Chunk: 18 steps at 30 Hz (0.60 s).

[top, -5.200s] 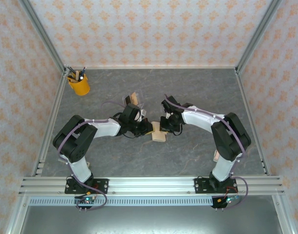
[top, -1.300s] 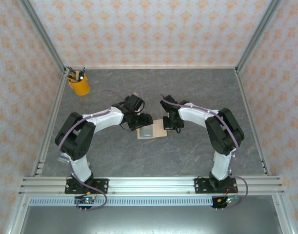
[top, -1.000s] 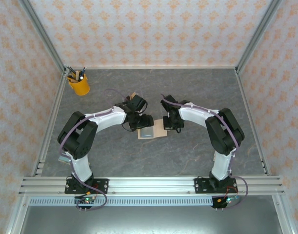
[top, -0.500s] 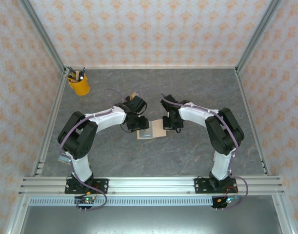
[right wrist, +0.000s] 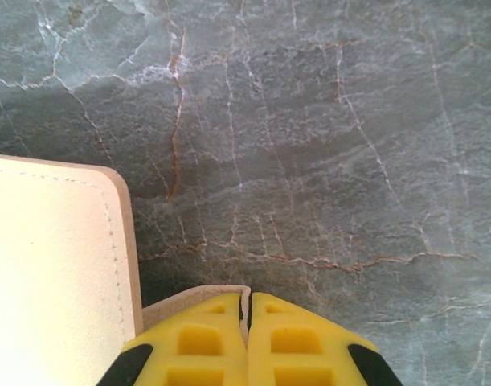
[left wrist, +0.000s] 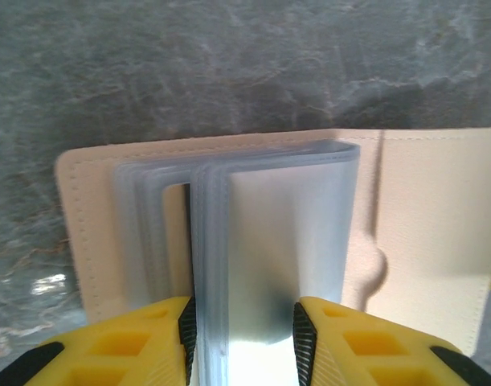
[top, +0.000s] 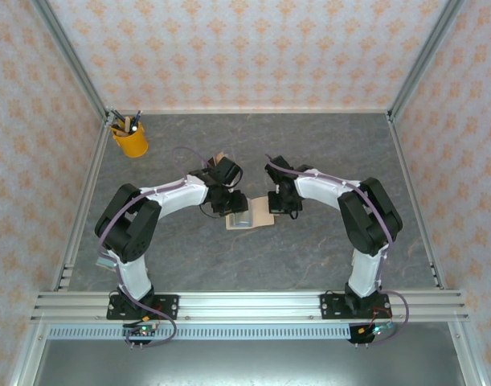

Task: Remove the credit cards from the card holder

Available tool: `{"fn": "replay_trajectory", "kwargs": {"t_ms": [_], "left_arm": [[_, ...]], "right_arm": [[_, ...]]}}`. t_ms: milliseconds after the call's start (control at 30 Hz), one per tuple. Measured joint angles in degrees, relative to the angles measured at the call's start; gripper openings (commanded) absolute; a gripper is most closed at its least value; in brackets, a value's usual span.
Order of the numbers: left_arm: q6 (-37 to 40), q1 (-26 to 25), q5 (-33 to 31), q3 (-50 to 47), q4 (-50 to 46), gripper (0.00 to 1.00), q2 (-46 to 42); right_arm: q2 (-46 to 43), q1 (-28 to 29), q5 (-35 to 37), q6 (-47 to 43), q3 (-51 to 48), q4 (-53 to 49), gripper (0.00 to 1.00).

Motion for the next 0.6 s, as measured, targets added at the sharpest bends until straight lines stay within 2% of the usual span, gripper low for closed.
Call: {"fn": "replay_trajectory", "kwargs": {"t_ms": [433,600], "left_arm": [[-2.5,0.0,11.1,-4.5,12.9,0.39,-0.3],[-3.7,0.0,13.2,-5.0,16.6,0.44,-0.4]], "right_arm": [[0.0,-0.1,-0.2,1.0,0.0,0.0,0.02],[-0.3,0.0,-1.3,2.6,-0.6,1.9,0.10]]}}
